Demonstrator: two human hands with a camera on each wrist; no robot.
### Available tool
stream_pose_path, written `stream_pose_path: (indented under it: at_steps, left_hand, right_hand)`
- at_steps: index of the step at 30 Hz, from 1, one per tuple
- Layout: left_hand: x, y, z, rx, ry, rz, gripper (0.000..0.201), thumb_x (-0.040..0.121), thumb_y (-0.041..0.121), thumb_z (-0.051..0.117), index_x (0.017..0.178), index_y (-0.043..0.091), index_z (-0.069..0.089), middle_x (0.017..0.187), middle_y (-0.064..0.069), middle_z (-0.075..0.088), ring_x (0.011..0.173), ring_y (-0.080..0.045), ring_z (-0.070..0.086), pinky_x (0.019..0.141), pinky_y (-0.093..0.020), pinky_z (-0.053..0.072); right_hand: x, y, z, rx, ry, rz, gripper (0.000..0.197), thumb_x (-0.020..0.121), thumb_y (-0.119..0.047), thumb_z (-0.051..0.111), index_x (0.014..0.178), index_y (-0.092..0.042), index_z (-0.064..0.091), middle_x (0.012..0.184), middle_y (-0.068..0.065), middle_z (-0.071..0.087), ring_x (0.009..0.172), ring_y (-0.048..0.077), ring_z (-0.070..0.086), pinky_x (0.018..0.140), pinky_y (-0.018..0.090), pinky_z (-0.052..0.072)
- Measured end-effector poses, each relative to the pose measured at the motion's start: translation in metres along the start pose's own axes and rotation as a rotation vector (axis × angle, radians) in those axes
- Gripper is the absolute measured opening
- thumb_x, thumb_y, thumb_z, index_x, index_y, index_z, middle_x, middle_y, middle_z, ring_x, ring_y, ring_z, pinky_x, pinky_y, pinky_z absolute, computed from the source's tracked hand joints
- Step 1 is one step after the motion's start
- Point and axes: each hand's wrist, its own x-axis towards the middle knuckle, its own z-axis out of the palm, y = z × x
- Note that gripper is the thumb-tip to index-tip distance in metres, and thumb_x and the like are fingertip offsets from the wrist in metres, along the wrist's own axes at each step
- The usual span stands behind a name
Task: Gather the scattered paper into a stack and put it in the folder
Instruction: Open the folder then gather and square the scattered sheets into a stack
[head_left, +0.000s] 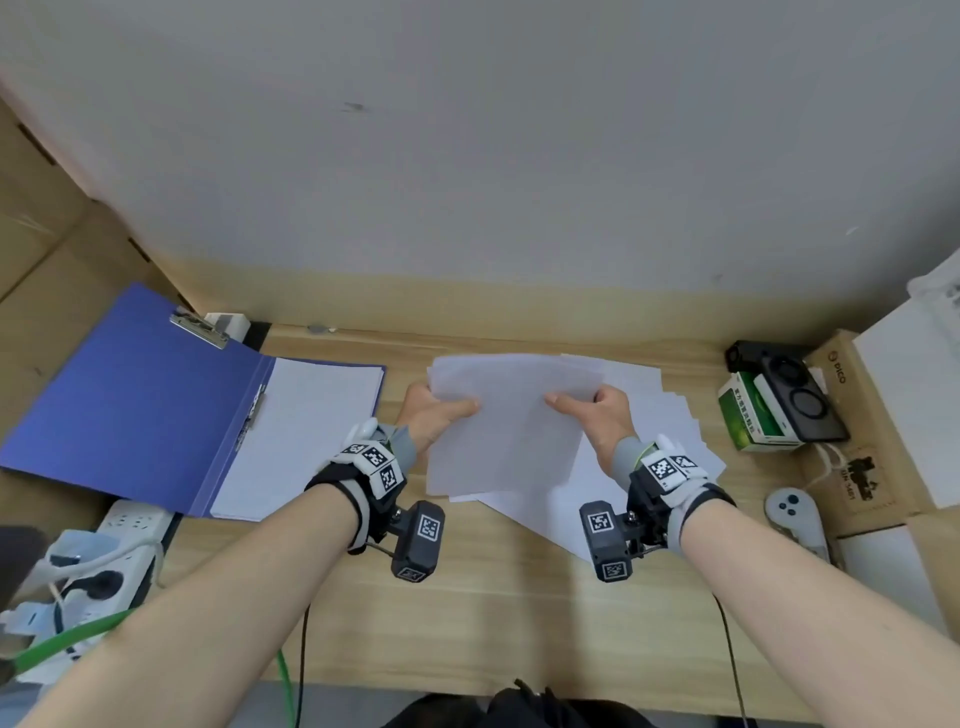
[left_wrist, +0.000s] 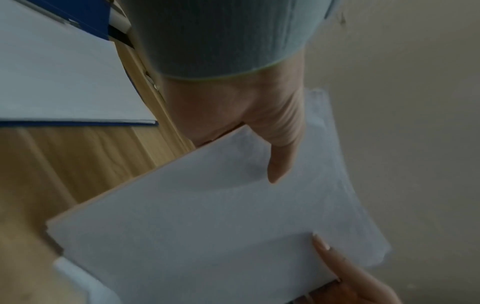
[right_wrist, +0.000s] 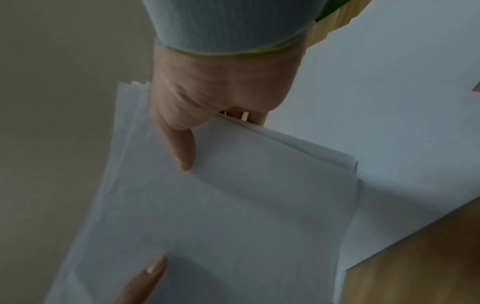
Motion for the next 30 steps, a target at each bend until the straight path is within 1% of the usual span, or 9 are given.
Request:
stream_pose_path:
  at_steps: [4, 7, 11, 15, 18, 20, 25, 28, 30]
  left_hand:
    - [-0.01, -0.034, 0.006, 0.056, -0.002, -0.108, 0.03, 0.072, 0.002, 0.08, 0.1, 0.001, 0.069, 0.104, -0.009, 0.071, 0.073, -0.009, 0.067, 0.054, -0.014, 0.052]
    - [-0.014, -0.041, 0.019, 0.005, 0.029, -0.111, 0.029, 0.074, -0.001, 0.078, 0.101, -0.004, 0.068, 0.097, -0.006, 0.069, 0.066, -0.007, 0.067, 0.05, -0.013, 0.052]
    - [-0.004, -0.035, 0.026, -0.017, 0.084, -0.074, 0.027, 0.07, 0.009, 0.082, 0.094, 0.003, 0.071, 0.095, -0.008, 0.074, 0.082, -0.021, 0.071, 0.071, -0.031, 0.059]
    - [-0.004, -0.03, 0.023, -0.045, 0.123, 0.016, 0.027, 0.075, 0.002, 0.076, 0.099, 0.011, 0.069, 0.096, -0.004, 0.072, 0.08, -0.013, 0.068, 0.068, -0.021, 0.057]
    - [-0.008, -0.046, 0.023, -0.01, 0.177, -0.014, 0.029, 0.076, -0.001, 0.075, 0.102, 0.007, 0.068, 0.1, -0.006, 0.07, 0.088, -0.018, 0.067, 0.062, -0.015, 0.054]
    - [-0.01, -0.059, 0.025, 0.006, 0.191, -0.028, 0.029, 0.074, -0.003, 0.076, 0.1, 0.009, 0.068, 0.099, -0.008, 0.07, 0.09, -0.02, 0.067, 0.064, -0.015, 0.052]
    - [-0.016, -0.061, 0.027, -0.022, 0.17, -0.017, 0.029, 0.076, -0.008, 0.071, 0.097, 0.011, 0.066, 0.09, 0.0, 0.069, 0.076, -0.008, 0.065, 0.058, -0.009, 0.052]
    - [-0.015, -0.063, 0.02, -0.02, 0.185, -0.019, 0.028, 0.076, -0.002, 0.073, 0.097, 0.014, 0.066, 0.09, 0.002, 0.07, 0.079, -0.008, 0.066, 0.063, -0.015, 0.055]
    - [-0.013, -0.069, 0.014, -0.014, 0.202, -0.013, 0.027, 0.074, -0.003, 0.071, 0.091, 0.018, 0.067, 0.09, -0.002, 0.071, 0.081, -0.013, 0.067, 0.07, -0.025, 0.055]
  right_hand:
    - [-0.008, 0.033, -0.006, -0.067, -0.038, 0.089, 0.025, 0.072, -0.005, 0.084, 0.094, -0.008, 0.072, 0.095, 0.007, 0.076, 0.088, 0.023, 0.073, 0.067, 0.026, 0.057]
    - [-0.007, 0.041, -0.003, -0.043, -0.033, 0.118, 0.028, 0.071, -0.004, 0.084, 0.097, -0.008, 0.072, 0.096, 0.008, 0.076, 0.089, 0.024, 0.072, 0.068, 0.028, 0.056]
    - [0.004, 0.03, 0.004, 0.026, -0.002, 0.064, 0.022, 0.071, -0.003, 0.084, 0.09, -0.011, 0.075, 0.089, 0.005, 0.077, 0.082, 0.02, 0.074, 0.065, 0.025, 0.057]
    - [0.01, 0.031, 0.003, 0.044, -0.014, 0.041, 0.029, 0.072, -0.003, 0.083, 0.097, -0.011, 0.073, 0.093, 0.002, 0.077, 0.084, 0.015, 0.074, 0.07, 0.024, 0.057]
    - [0.012, 0.051, 0.0, -0.02, -0.039, 0.079, 0.036, 0.074, -0.002, 0.08, 0.107, -0.009, 0.069, 0.101, 0.005, 0.075, 0.093, 0.02, 0.071, 0.081, 0.033, 0.056]
    - [0.012, 0.063, 0.0, -0.059, -0.051, 0.121, 0.03, 0.075, -0.004, 0.08, 0.103, -0.01, 0.071, 0.102, 0.006, 0.075, 0.096, 0.023, 0.07, 0.087, 0.036, 0.055]
    - [0.015, 0.06, 0.007, -0.047, -0.074, 0.14, 0.018, 0.075, -0.012, 0.083, 0.091, -0.011, 0.076, 0.092, 0.006, 0.077, 0.087, 0.022, 0.073, 0.075, 0.032, 0.058]
    - [0.017, 0.055, 0.011, -0.008, -0.101, 0.127, 0.023, 0.073, -0.01, 0.084, 0.095, -0.008, 0.075, 0.092, 0.006, 0.078, 0.084, 0.021, 0.074, 0.07, 0.029, 0.058]
    - [0.015, 0.058, 0.013, -0.005, -0.097, 0.144, 0.026, 0.072, -0.007, 0.083, 0.096, -0.011, 0.074, 0.095, 0.006, 0.077, 0.086, 0.021, 0.073, 0.075, 0.032, 0.058]
